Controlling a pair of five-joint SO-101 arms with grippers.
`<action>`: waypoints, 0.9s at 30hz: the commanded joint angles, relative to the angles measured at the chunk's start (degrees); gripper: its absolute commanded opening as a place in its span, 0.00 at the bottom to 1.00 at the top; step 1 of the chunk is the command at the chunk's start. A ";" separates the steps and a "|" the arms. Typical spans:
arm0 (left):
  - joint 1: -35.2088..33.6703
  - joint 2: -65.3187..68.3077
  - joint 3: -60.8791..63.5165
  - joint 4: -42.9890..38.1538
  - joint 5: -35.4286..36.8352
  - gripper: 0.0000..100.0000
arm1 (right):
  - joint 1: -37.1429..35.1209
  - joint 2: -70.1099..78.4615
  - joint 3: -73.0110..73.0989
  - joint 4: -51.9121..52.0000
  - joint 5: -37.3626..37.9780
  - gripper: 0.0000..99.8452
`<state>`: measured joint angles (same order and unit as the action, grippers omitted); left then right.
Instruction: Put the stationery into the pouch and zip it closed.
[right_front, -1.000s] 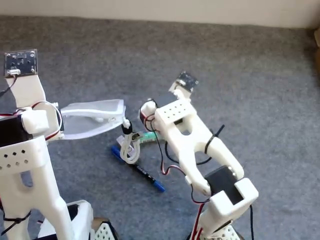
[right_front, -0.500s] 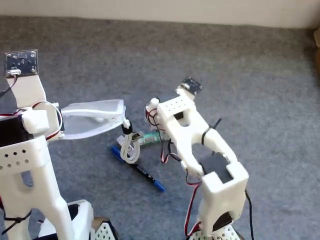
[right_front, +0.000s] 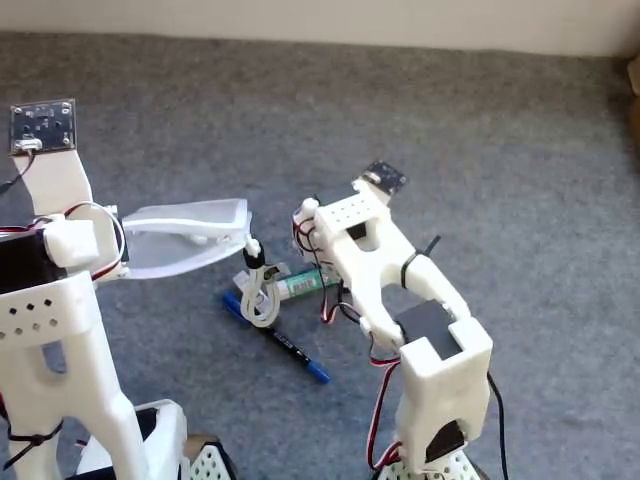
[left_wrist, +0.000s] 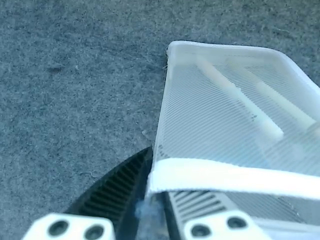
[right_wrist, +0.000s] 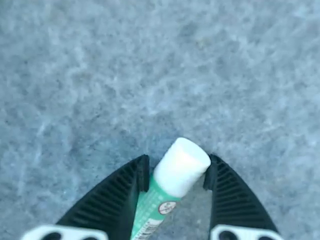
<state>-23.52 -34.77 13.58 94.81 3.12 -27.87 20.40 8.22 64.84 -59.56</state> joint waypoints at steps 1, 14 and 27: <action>-0.92 0.13 0.04 -0.70 0.53 0.01 | 0.40 -1.19 -0.66 -0.13 2.20 0.14; -0.84 0.13 0.04 -0.53 0.53 0.01 | 0.66 -15.34 0.92 0.31 13.80 0.00; -0.84 0.13 0.04 -0.53 0.62 0.01 | 0.66 -41.19 12.97 0.31 26.37 0.00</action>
<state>-23.52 -34.77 13.58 94.81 3.12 -27.78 -12.40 20.70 65.36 -35.74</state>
